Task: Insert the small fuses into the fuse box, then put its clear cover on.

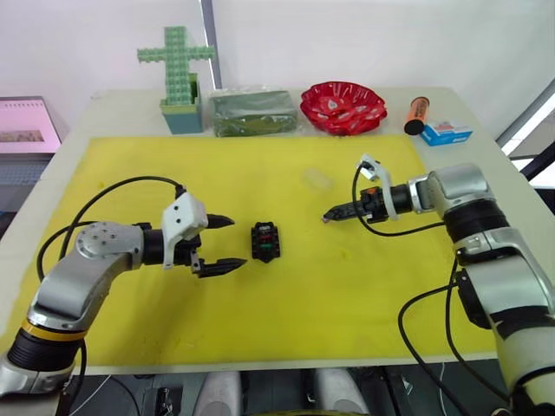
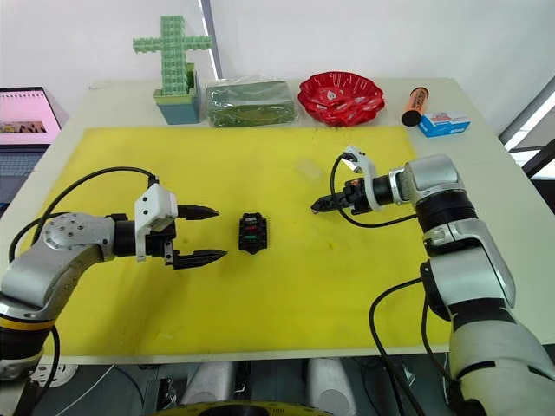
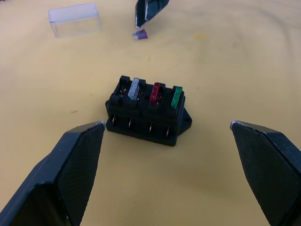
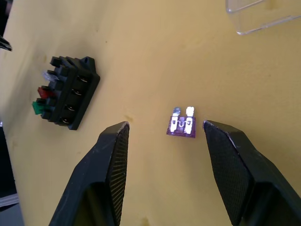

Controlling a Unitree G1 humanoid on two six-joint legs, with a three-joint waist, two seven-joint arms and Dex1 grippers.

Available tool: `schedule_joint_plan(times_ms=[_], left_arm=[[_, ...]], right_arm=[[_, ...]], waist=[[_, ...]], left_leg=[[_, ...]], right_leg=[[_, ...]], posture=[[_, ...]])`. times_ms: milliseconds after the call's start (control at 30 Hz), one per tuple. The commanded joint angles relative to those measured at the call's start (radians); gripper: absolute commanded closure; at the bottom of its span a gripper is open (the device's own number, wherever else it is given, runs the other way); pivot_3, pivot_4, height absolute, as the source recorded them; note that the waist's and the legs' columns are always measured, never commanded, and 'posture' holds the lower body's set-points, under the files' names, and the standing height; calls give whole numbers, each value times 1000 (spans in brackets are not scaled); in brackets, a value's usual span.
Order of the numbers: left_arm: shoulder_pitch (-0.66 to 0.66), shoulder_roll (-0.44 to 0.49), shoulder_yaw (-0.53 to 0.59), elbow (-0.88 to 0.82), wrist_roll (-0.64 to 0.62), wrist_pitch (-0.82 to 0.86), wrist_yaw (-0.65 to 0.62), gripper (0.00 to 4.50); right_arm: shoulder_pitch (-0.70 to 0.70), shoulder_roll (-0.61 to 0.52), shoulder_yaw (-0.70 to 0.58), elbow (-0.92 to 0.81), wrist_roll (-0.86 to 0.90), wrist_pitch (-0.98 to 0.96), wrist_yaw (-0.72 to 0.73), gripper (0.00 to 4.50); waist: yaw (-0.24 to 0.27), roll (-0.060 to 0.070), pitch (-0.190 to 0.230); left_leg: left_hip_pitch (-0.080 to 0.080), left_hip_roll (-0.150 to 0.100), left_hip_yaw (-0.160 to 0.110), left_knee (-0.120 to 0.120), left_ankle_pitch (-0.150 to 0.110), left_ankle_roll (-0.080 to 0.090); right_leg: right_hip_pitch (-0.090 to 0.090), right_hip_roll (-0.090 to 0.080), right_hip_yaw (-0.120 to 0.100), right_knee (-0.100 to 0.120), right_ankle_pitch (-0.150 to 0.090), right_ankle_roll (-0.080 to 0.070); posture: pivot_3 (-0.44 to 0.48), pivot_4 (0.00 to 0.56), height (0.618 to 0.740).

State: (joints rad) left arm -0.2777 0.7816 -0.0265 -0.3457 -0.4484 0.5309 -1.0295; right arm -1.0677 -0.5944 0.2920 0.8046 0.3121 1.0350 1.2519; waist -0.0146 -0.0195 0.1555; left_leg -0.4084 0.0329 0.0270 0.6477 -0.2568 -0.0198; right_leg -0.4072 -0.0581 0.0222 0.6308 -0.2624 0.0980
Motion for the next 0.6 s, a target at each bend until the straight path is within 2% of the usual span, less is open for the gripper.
schedule_joint_plan(times_ms=[33,600], left_arm=[[2,-3,0,-33,4,-24,7,0],[11,-18,-17,-32,30,-50,21,0]], right_arm=[[-47,9,1,53,-42,-47,30,1913],[-77,86,-6,163,-146,-91,127,1913]], waist=[[0,0,0],[-2,0,0]], left_leg=[[0,0,0,0,0,0],[0,0,0,0,0,0]], right_leg=[[0,0,0,0,0,0],[0,0,0,0,0,0]], posture=[[0,150,740],[0,150,740]])
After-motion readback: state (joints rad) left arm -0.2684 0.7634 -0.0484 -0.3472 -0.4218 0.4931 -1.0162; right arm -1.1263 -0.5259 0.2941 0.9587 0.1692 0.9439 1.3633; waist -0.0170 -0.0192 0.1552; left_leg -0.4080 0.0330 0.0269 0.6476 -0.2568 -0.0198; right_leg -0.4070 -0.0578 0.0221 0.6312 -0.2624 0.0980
